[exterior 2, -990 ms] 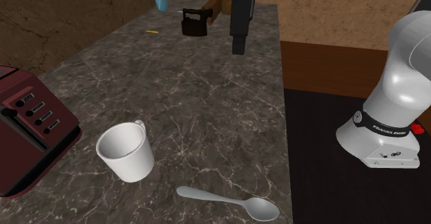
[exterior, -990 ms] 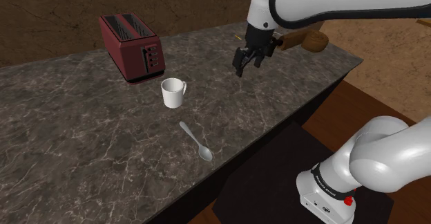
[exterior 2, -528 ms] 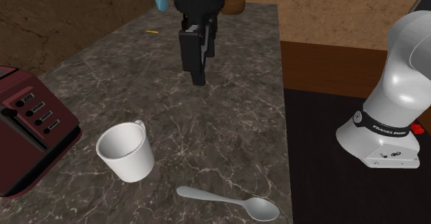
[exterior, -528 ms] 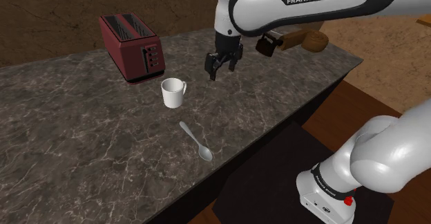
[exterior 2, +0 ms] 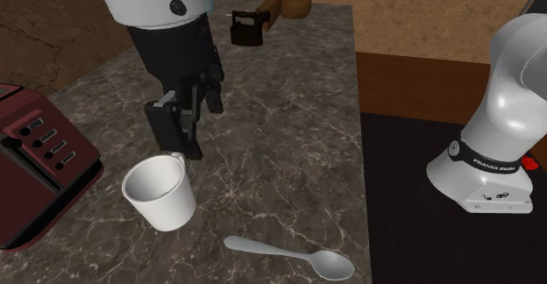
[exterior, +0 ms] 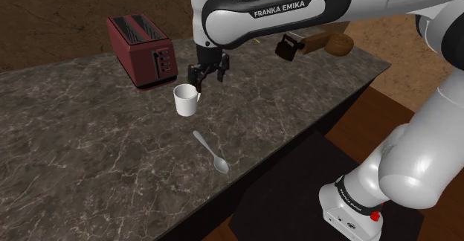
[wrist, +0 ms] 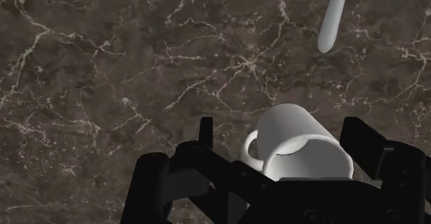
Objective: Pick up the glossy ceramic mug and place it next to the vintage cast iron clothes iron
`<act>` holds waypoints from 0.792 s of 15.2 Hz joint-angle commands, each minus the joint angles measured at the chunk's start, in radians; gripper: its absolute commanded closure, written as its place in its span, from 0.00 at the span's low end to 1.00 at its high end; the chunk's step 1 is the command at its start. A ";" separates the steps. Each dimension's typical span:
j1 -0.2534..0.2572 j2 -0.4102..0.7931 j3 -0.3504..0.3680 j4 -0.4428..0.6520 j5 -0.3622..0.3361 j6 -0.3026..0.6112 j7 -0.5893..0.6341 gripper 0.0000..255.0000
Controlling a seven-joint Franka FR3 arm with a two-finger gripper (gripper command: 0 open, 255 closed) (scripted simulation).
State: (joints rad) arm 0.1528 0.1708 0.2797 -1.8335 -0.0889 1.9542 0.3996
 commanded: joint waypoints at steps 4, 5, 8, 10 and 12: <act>0.056 0.201 0.012 0.215 -0.055 -0.033 0.055 0.00; 0.070 0.243 0.012 0.264 -0.066 -0.044 0.064 0.00; 0.115 0.376 0.010 0.430 -0.095 -0.085 0.083 0.00; 0.128 0.417 0.007 0.470 -0.103 -0.087 0.088 0.00; 0.127 0.421 0.005 0.450 -0.105 -0.063 0.089 0.00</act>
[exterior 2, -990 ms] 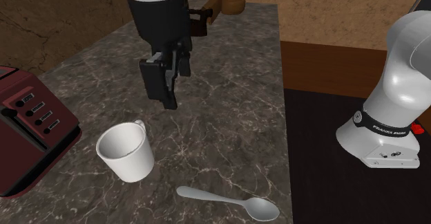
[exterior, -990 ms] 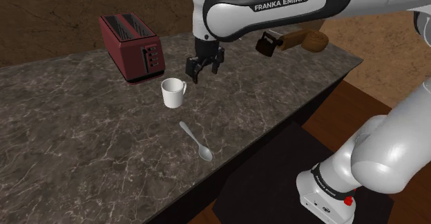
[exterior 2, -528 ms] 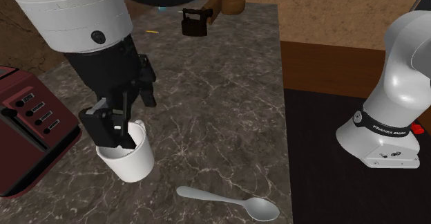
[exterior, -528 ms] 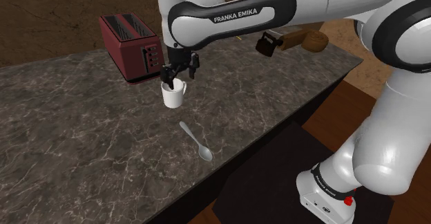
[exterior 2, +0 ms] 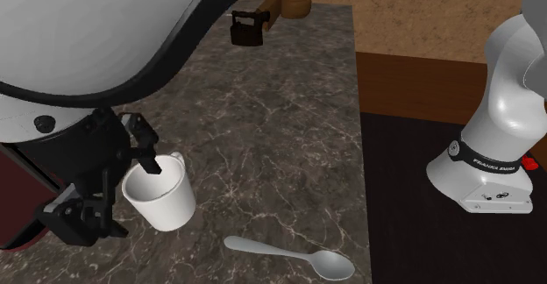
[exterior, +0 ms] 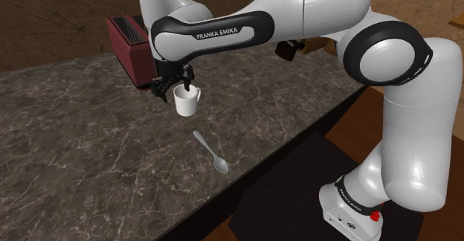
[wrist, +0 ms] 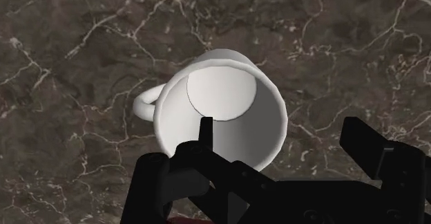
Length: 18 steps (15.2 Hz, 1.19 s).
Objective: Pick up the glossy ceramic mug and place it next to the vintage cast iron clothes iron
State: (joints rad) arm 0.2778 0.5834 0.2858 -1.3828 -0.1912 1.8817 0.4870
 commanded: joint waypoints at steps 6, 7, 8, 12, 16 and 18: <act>-0.001 0.022 -0.004 -0.041 -0.008 0.063 0.006 0.00; -0.001 0.022 -0.004 -0.041 -0.008 0.063 0.006 0.00; -0.001 0.022 -0.004 -0.041 -0.008 0.063 0.006 0.00; -0.001 0.022 -0.004 -0.041 -0.008 0.063 0.006 0.00; -0.001 0.022 -0.004 -0.041 -0.008 0.063 0.006 1.00; -0.001 0.022 -0.004 -0.041 -0.008 0.063 0.006 1.00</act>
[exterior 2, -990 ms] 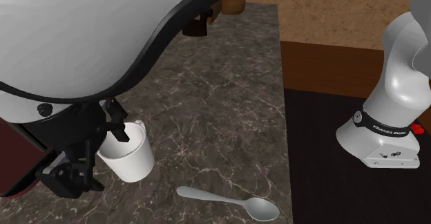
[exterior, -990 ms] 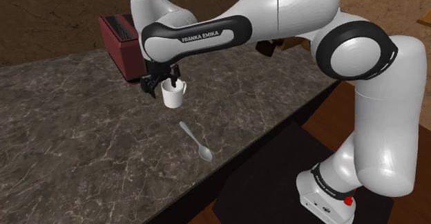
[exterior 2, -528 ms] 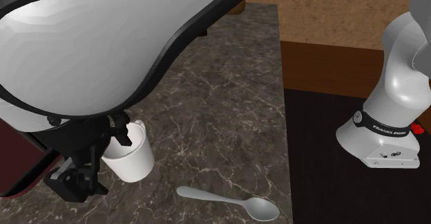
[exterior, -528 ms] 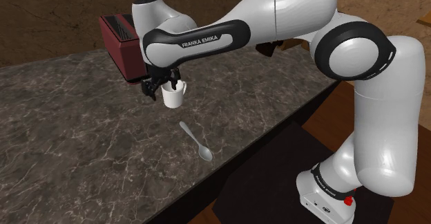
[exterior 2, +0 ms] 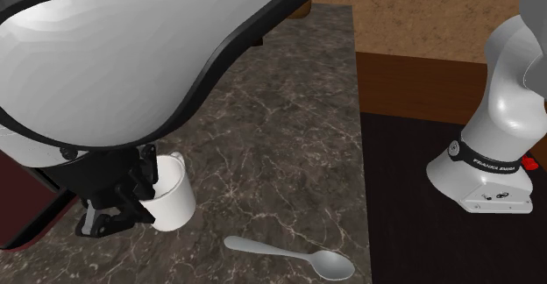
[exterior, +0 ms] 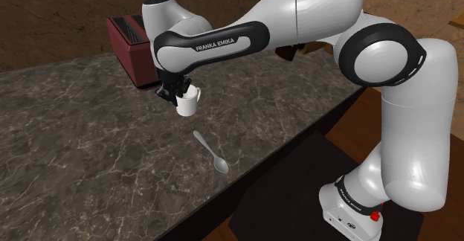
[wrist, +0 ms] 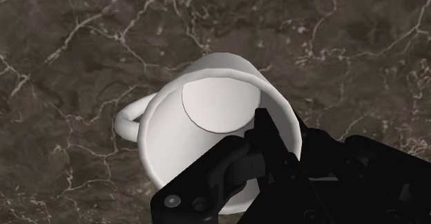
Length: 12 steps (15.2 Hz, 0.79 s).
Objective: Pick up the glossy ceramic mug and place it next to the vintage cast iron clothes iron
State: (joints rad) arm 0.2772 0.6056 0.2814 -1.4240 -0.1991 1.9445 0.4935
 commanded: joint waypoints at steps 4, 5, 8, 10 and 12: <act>0.000 0.000 0.000 0.000 0.000 0.000 0.000 1.00; 0.000 -0.004 0.001 0.006 0.001 -0.011 -0.001 1.00; 0.000 -0.017 0.003 0.028 0.006 -0.044 -0.005 1.00; 0.000 -0.024 0.005 0.043 0.008 -0.066 -0.007 1.00; 0.001 -0.030 0.006 0.060 0.011 -0.089 -0.009 1.00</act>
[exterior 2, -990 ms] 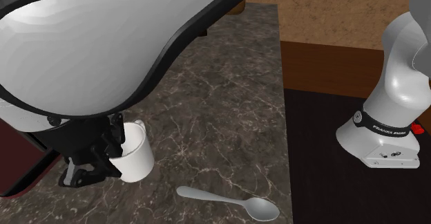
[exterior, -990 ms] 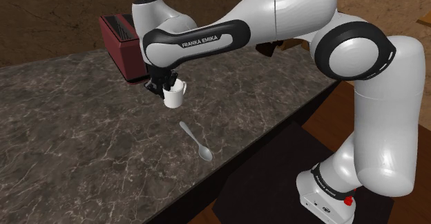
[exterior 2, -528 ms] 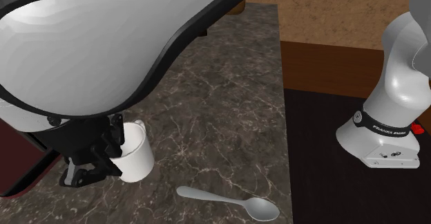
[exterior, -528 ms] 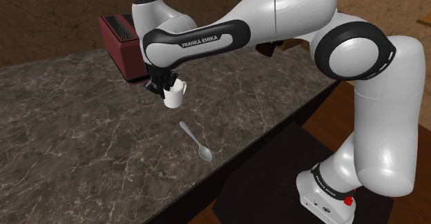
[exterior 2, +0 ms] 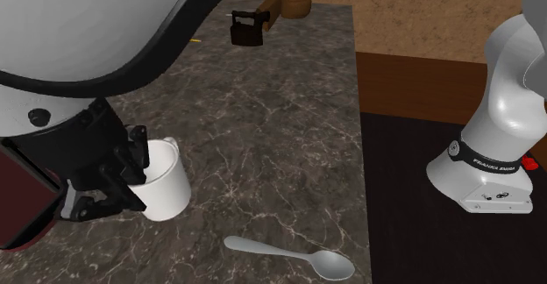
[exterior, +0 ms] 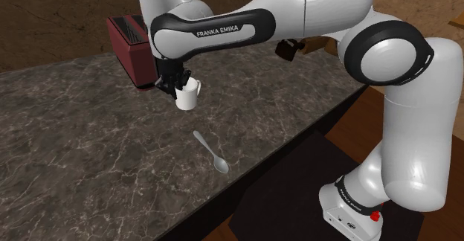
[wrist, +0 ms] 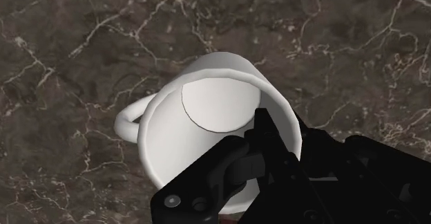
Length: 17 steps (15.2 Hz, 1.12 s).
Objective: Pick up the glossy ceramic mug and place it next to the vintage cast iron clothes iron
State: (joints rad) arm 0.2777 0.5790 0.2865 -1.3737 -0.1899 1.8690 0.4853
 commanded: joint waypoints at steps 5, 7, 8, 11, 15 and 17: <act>0.003 -0.016 0.004 0.059 0.006 -0.074 -0.007 1.00; 0.005 -0.019 0.005 0.081 0.008 -0.099 -0.009 1.00; 0.006 -0.020 0.005 0.092 0.009 -0.111 -0.010 1.00; 0.009 -0.022 0.006 0.130 0.010 -0.151 -0.013 1.00; 0.015 -0.020 0.007 0.187 0.011 -0.205 -0.016 1.00; 0.018 -0.017 0.007 0.220 0.010 -0.234 -0.018 1.00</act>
State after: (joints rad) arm 0.2938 0.5578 0.2935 -1.1729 -0.1788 1.6498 0.4682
